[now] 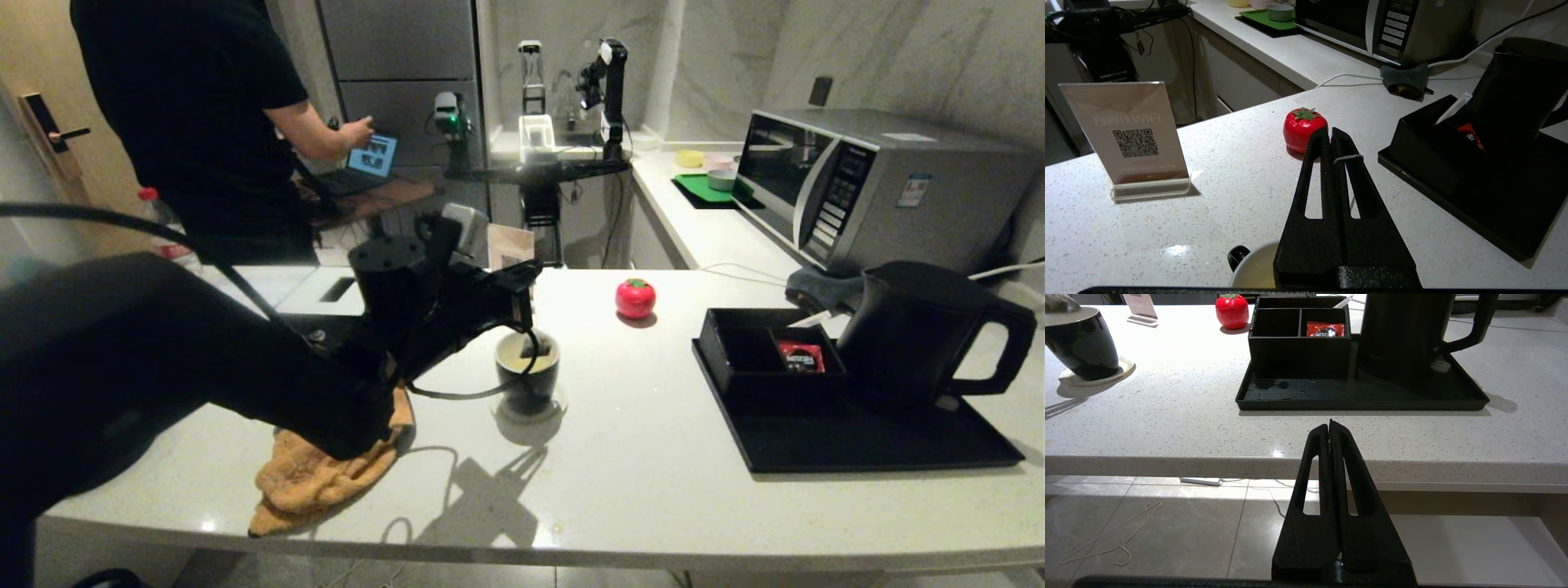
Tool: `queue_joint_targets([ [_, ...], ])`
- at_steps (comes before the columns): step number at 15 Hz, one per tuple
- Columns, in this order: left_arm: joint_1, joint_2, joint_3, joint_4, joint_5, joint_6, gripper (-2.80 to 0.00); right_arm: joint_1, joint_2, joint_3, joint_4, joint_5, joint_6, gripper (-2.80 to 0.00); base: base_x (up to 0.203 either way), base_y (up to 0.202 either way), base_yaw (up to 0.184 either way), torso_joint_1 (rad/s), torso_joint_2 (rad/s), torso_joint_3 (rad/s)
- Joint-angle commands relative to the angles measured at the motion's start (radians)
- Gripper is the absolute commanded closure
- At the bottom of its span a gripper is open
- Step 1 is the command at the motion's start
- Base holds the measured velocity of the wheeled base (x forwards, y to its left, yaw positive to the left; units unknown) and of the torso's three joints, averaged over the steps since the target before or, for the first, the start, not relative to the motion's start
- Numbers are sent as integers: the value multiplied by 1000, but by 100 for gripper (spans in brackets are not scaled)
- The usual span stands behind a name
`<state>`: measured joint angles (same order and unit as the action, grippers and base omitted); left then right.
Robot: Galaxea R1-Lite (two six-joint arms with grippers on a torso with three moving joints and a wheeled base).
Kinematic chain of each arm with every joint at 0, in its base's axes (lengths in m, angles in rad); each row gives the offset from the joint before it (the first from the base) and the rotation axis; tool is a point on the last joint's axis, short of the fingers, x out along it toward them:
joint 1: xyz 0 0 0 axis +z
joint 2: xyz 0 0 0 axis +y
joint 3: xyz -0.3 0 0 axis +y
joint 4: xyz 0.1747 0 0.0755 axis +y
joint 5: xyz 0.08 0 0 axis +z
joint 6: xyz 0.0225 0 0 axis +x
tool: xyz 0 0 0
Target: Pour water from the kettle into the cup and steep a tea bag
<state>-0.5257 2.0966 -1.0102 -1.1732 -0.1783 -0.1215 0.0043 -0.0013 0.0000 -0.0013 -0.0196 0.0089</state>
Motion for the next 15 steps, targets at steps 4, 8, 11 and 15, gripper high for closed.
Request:
queue_joint_targets([
  [4,-8,54,5,-13,-1,-1,0,0,1,0,0,0,0,0,0,0,0,0,0,0],
  [8,-14,72,7,-14,-1,0,0,0,1,0,0,0,0,0,0,0,0,0,0,0],
  [11,-20,90,10,-16,-1,0,0,0,1,0,0,0,0,0,0,0,0,0,0,0],
  [15,-37,118,14,-16,-3,1,0,0,1,0,0,0,0,0,0,0,0,0,0,0],
])
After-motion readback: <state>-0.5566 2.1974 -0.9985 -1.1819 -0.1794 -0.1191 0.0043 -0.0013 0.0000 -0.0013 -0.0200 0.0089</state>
